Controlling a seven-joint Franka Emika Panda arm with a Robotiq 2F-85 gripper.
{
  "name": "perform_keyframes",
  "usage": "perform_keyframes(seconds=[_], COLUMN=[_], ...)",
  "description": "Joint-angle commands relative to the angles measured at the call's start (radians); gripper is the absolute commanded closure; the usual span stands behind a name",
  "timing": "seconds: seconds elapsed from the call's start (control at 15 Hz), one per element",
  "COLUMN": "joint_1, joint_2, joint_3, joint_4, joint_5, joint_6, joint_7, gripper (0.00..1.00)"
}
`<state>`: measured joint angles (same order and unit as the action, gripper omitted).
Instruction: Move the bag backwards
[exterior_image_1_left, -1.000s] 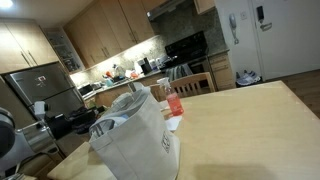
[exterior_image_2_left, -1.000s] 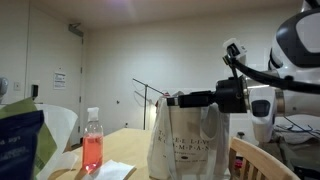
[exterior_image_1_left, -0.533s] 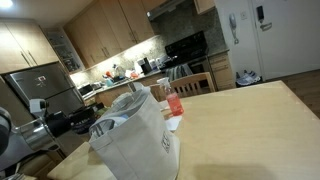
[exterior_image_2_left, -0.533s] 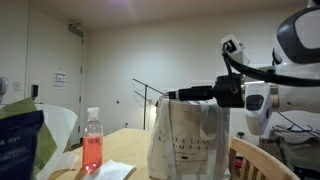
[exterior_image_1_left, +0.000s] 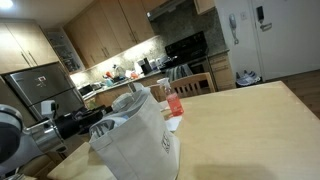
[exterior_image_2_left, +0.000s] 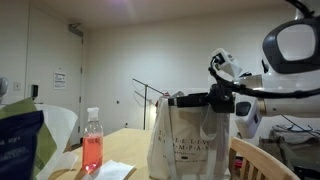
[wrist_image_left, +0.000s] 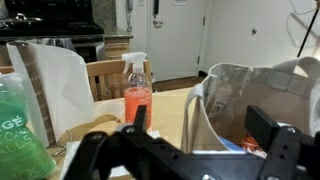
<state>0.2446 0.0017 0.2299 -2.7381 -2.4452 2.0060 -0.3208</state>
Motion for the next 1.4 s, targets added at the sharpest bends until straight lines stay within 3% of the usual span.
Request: perform_keyframes(seconds=[0.0,0.07,0.13,0.27,0.87,1.33], joint_1=[-0.018,-0.019,-0.018,-0.018,-0.013,-0.005], joint_2=[0.051,0.061,0.067,0.074,0.061,0.015], joint_3=[-0.013,-0.014,-0.015,-0.014,-0.009,0.001], joint_4=[0.053,0.061,0.07,0.081,0.083,0.064], joint_5=[-0.058,-0.072,-0.085,-0.106,-0.13,-0.14], joint_6=[0.05,0.055,0.061,0.07,0.059,0.029], joint_7=[0.05,0.055,0.06,0.069,0.1,0.153], gripper=[0.0,0.01,0.26,0.29,0.99,0.99])
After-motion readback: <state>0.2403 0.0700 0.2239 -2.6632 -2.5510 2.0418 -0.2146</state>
